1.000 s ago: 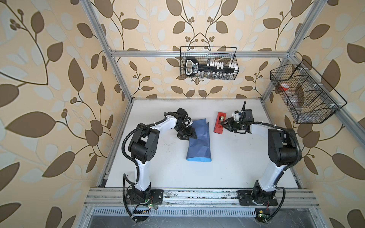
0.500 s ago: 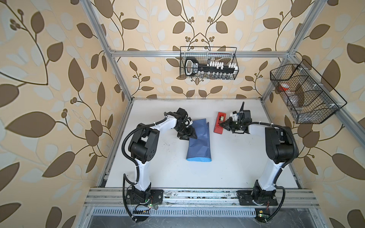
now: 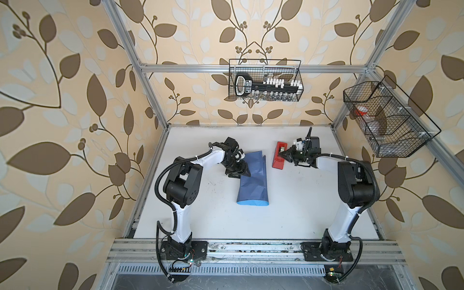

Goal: Wrap a gift box in wrapping paper
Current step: Tear off the tape with the cutter.

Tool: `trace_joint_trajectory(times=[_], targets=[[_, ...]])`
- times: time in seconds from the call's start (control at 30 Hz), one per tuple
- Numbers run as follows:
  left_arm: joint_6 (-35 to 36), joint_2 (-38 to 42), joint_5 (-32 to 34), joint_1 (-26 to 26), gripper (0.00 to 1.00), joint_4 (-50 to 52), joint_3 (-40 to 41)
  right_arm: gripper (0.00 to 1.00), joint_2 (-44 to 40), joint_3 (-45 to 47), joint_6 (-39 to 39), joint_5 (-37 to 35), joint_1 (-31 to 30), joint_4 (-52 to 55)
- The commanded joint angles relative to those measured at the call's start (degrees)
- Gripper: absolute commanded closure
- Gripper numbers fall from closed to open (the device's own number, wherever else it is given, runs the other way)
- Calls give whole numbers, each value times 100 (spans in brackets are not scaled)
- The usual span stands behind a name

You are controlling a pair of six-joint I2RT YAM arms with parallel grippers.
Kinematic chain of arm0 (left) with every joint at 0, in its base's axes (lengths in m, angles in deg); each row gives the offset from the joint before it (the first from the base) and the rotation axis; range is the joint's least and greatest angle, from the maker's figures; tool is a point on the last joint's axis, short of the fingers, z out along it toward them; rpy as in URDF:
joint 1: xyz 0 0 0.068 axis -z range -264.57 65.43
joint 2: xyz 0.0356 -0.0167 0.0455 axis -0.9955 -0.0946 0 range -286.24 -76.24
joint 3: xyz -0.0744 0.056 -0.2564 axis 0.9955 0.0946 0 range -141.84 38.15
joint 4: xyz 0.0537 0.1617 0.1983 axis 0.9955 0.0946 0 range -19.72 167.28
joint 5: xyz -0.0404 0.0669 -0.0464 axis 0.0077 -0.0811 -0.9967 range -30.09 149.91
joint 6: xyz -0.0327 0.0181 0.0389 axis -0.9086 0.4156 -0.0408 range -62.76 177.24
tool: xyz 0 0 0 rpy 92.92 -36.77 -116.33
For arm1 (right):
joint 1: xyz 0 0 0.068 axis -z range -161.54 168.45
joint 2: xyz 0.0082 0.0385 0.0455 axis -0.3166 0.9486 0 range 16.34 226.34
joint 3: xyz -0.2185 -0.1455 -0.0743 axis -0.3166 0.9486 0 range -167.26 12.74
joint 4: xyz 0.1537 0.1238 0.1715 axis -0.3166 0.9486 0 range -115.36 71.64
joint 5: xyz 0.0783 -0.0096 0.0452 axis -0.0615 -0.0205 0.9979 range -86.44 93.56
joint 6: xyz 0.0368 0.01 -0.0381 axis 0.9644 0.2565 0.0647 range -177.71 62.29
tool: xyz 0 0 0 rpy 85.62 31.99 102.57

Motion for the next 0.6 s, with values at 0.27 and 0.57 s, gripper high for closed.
trace_joint_trajectory(times=[0.27, 0.57], targets=[[102, -302, 1093, 145, 37, 213, 145, 100, -273, -537, 544, 249, 145, -311], [96, -317, 1091, 170, 37, 218, 136, 100, -272, -1045, 609, 294, 216, -74]])
